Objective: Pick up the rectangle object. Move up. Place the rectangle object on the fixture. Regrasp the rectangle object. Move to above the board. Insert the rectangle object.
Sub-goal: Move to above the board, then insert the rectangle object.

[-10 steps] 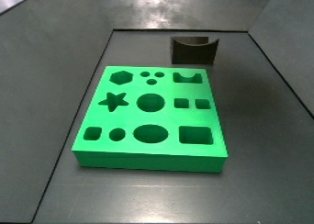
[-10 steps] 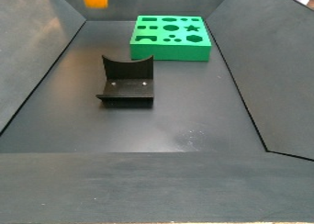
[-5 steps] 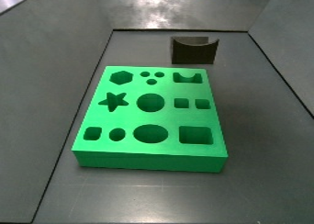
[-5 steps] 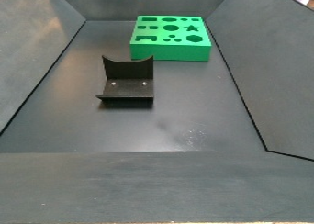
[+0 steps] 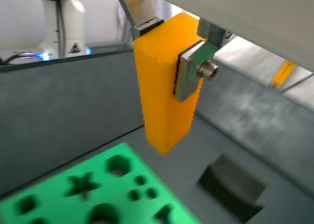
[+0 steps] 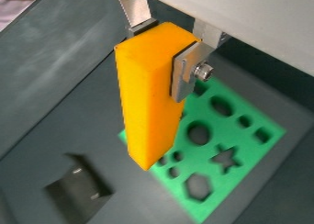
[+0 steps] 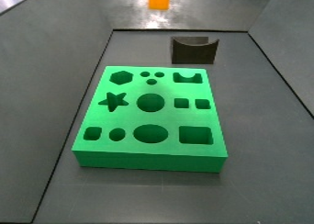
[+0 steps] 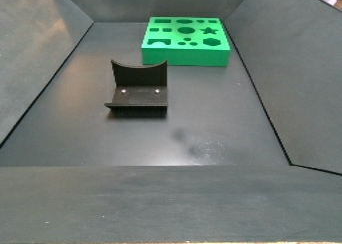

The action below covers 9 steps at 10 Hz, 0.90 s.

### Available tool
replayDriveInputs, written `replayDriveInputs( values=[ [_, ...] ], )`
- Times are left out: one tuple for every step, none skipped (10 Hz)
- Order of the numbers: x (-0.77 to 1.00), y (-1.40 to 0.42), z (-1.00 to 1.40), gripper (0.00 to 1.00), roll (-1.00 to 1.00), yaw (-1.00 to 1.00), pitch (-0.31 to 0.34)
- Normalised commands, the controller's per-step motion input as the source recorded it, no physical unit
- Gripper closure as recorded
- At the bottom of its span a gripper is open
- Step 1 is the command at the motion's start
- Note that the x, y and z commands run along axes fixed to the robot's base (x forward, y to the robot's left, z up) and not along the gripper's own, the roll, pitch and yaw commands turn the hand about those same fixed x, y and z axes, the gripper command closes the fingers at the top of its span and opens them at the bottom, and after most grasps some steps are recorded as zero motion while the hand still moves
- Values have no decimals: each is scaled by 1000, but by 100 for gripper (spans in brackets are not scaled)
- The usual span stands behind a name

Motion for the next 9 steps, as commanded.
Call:
replayDriveInputs(
  values=[
    [-174, -83, 21, 100, -1000, -136, -1],
    [-127, -45, 27, 100, -962, -124, -3],
    [-108, -22, 14, 100, -802, -100, -13],
    [-81, 15, 7, 100, -442, -36, -36],
    [-66, 18, 1, 100, -270, -12, -47],
    [0, 0, -29, 100, 0, 0, -6],
    [49, 0, 0, 100, 0, 0, 0],
    [-140, -111, -240, 100, 109, -863, 14],
    [-14, 0, -366, 100, 70, -1000, 0]
  ],
)
